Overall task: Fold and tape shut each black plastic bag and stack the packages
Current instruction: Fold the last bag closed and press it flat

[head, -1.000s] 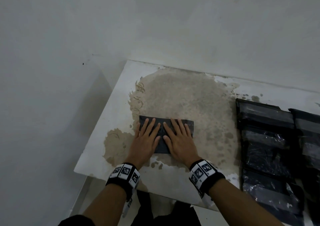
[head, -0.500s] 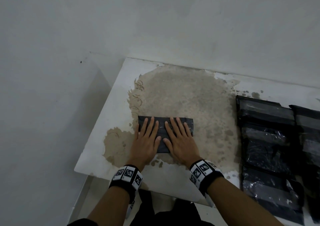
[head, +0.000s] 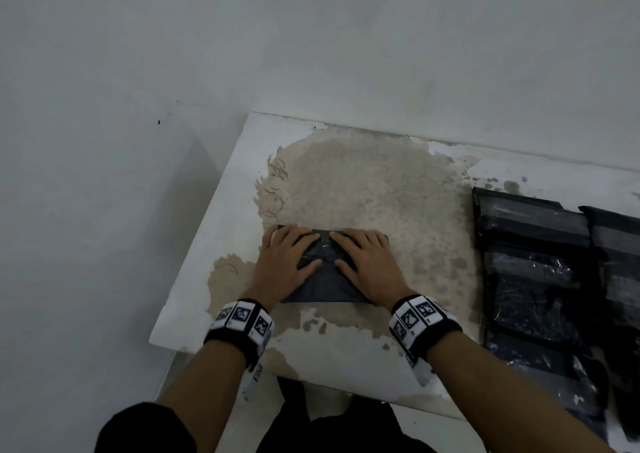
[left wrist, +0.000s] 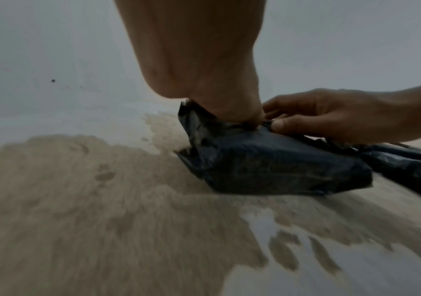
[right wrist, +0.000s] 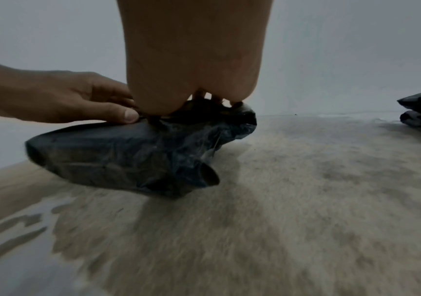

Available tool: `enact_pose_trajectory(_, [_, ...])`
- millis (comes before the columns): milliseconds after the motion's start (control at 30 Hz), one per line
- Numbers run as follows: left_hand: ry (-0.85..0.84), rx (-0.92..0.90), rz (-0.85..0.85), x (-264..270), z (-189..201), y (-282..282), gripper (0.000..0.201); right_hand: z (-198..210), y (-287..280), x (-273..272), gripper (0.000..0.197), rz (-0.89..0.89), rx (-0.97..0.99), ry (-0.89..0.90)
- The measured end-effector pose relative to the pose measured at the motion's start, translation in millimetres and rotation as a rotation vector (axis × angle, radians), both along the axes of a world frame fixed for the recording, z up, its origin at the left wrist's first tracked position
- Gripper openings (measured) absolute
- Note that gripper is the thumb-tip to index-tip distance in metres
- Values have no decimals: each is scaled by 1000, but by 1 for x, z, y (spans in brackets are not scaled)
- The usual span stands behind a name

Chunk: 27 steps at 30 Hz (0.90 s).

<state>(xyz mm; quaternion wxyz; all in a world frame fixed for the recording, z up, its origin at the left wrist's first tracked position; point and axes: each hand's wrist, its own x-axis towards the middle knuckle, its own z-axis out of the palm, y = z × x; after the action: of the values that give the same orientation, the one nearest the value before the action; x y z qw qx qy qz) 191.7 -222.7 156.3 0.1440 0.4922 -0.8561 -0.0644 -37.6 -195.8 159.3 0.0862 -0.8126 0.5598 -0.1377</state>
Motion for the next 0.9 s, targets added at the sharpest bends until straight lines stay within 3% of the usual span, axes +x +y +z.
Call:
enact_pose_trajectory(167, [31,-51,-73,3,20,-35,35,25,-29,-10,35,13,109,-186])
enact_pose_trajectory(333, [125,88,-76,0,46,-58,35,45,-45,-27,48,17,191,-218])
enact_pose_trajectory(433, [166,150,-54,5,55,-64,40,49,-52,-36,24,16,131,-253])
enact_pose_trajectory(600, [120,215,-93,13,61,-67,57,61,-63,-46,18,-31,154,-306])
enact_pose_trajectory(767, [363,353,35,23,67,-72,22,68,-68,-49,15,-69,247,-402])
enact_pose_trajectory(900, [523,576,76,24,82,-74,8,76,-75,-53,7,-140,305,-528])
